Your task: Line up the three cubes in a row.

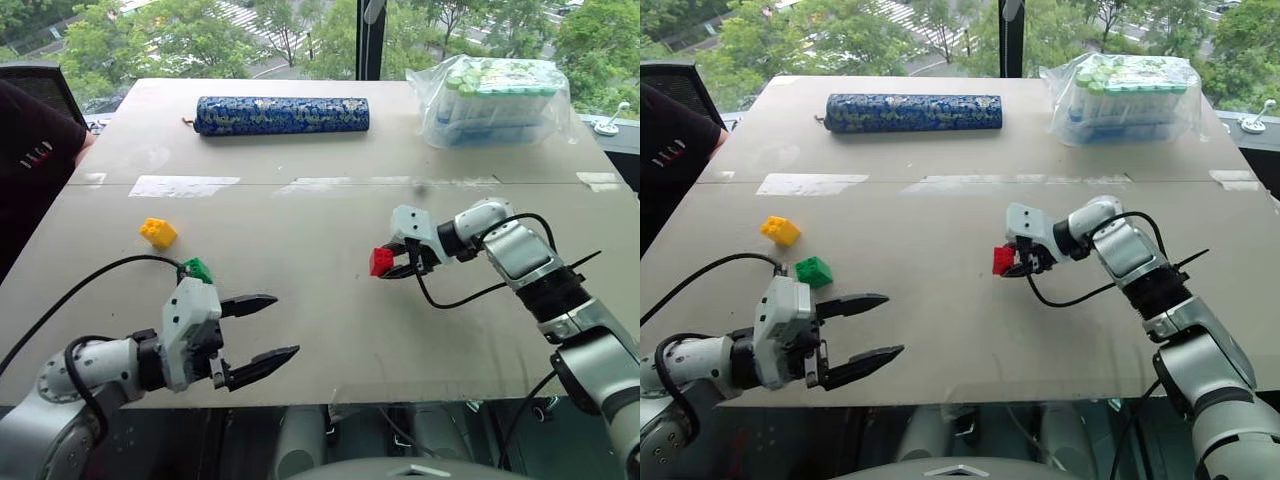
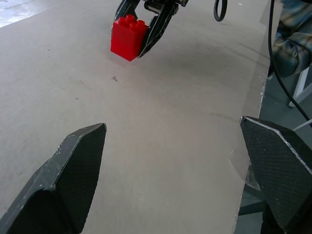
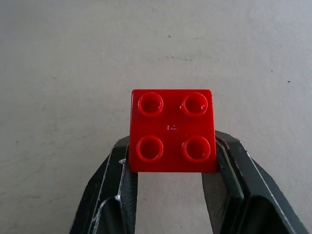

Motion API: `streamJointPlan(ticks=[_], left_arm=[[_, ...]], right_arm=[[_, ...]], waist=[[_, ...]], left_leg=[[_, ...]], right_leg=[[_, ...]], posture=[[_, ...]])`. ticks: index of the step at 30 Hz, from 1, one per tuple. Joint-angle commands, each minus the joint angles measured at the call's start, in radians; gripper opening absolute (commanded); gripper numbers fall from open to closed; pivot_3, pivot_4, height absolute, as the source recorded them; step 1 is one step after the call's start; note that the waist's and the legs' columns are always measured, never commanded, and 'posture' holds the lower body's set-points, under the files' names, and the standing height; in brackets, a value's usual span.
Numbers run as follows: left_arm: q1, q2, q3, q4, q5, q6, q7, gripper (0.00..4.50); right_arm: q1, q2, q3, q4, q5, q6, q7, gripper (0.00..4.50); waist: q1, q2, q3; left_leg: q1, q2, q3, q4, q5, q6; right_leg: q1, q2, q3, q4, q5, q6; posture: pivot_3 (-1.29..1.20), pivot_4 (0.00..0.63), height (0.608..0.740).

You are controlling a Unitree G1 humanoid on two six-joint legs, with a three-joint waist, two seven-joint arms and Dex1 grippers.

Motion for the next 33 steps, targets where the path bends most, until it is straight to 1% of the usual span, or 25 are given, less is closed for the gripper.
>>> streamJointPlan(ticks=[1,9,10,12,13,14,15,19,21,24,28,30,33], left_arm=[[0.007,0.003,0.035,-0.009,-0.001,-0.024,-0.008,4.5],[-0.006,0.003,0.033,-0.005,0.006,-0.02,0.005,4.5],[-0.008,0.003,0.032,-0.005,0.006,-0.019,0.007,4.5],[-0.012,0.002,0.031,-0.006,0.006,-0.018,0.012,4.5],[-0.014,0.002,0.031,-0.005,0.005,-0.017,0.015,4.5],[-0.015,-0.001,0.033,-0.005,0.003,-0.015,0.021,4.5],[-0.015,-0.005,0.039,-0.003,0.001,-0.013,0.029,4.5],[-0.025,-0.046,0.085,0.028,-0.033,0.013,0.101,4.5],[-0.045,-0.072,0.119,0.063,-0.026,0.036,0.179,4.5],[-0.08,-0.11,0.168,0.118,0.011,0.061,0.314,4.5],[-0.114,-0.127,0.199,0.16,0.071,0.105,0.461,4.5],[-0.14,-0.116,0.21,0.181,0.097,0.138,0.518,4.5],[-0.171,-0.052,0.21,0.239,0.131,0.178,0.517,4.5]], right_arm=[[-0.024,-0.001,-0.001,-0.012,-0.022,0.004,0.01,1.31],[-0.036,0.016,0.009,0.018,-0.068,-0.005,0.025,1.31],[-0.036,0.018,0.011,0.021,-0.07,-0.015,0.029,2.35],[-0.033,0.024,0.011,0.025,-0.074,-0.022,0.029,3.2],[-0.03,0.026,0.009,0.025,-0.076,-0.029,0.027,3.86],[-0.027,0.027,0.002,0.023,-0.076,-0.039,0.019,3.86],[-0.022,0.025,-0.009,0.009,-0.07,-0.042,0.016,4.17],[0.007,0.006,-0.079,-0.1,0.002,-0.008,0.019,4.17],[0.043,-0.001,-0.138,-0.19,0.069,0.012,0.018,4.17],[0.114,0.002,-0.234,-0.339,0.202,0.05,0.014,4.17],[0.226,-0.005,-0.332,-0.551,0.367,0.102,-0.008,4.17],[0.278,-0.025,-0.35,-0.632,0.411,0.128,-0.022,4.17],[0.327,-0.049,-0.353,-0.694,0.439,0.131,-0.042,4.17]], waist=[[0.0,0.0,0.0],[-0.002,0.0,0.0],[-0.003,0.0,0.0],[-0.003,0.0,0.0],[-0.003,0.0,0.0],[-0.003,0.0,0.0],[-0.002,0.0,0.0],[-0.002,0.0,0.0],[0.0,0.0,0.0],[0.002,0.0,0.0],[0.004,-0.001,0.0],[0.003,-0.001,0.0],[0.004,-0.002,-0.001]], left_leg=[[0.0,0.0,0.0,0.0,0.0,0.0],[0.0,0.0,0.0,0.0,-0.001,0.001],[0.0,0.0,0.0,0.0,-0.001,0.001],[0.0,0.0,0.0,0.0,-0.001,0.001],[0.0,0.0,0.0,0.0,-0.001,0.001],[0.0,0.0,0.0,0.0,0.0,0.0],[0.0,0.0,0.0,0.0,0.0,0.0],[0.0,0.0,0.0,0.0,0.0,0.0],[0.0,0.0,-0.001,0.0,0.0,0.001],[0.0,0.0,-0.001,0.001,-0.001,0.002],[0.0,0.0,-0.002,0.001,-0.002,0.004],[0.0,0.0,-0.002,0.001,-0.002,0.004],[0.0,0.0,-0.003,0.002,-0.003,0.004]], right_leg=[[0.0,0.0,-0.001,0.0,0.0,0.0],[0.0,0.001,-0.002,0.0,-0.001,0.003],[0.0,0.001,-0.002,0.0,-0.001,0.002],[0.0,0.001,-0.002,0.0,-0.001,0.002],[0.0,0.001,-0.002,0.0,-0.001,0.002],[0.0,0.001,-0.002,0.0,-0.001,0.002],[0.0,0.001,-0.002,0.0,-0.001,0.002],[0.0,0.001,-0.002,0.0,-0.001,0.002],[0.0,0.001,-0.002,0.001,-0.001,0.002],[0.001,0.001,-0.002,0.001,-0.001,0.003],[0.001,0.001,-0.002,0.001,-0.001,0.003],[0.001,0.001,-0.002,0.001,-0.001,0.003],[0.001,0.001,-0.002,0.001,-0.002,0.004]], posture=[[0.0,0.15,0.74],[0.0,0.15,0.74],[0.0,0.15,0.74],[0.0,0.15,0.74],[0.0,0.15,0.74],[0.0,0.15,0.74],[0.0,0.15,0.74],[0.0,0.15,0.74],[0.0,0.15,0.74],[0.0,0.15,0.74],[0.0,0.15,0.74],[0.0,0.15,0.74],[0.0,0.15,0.74]])
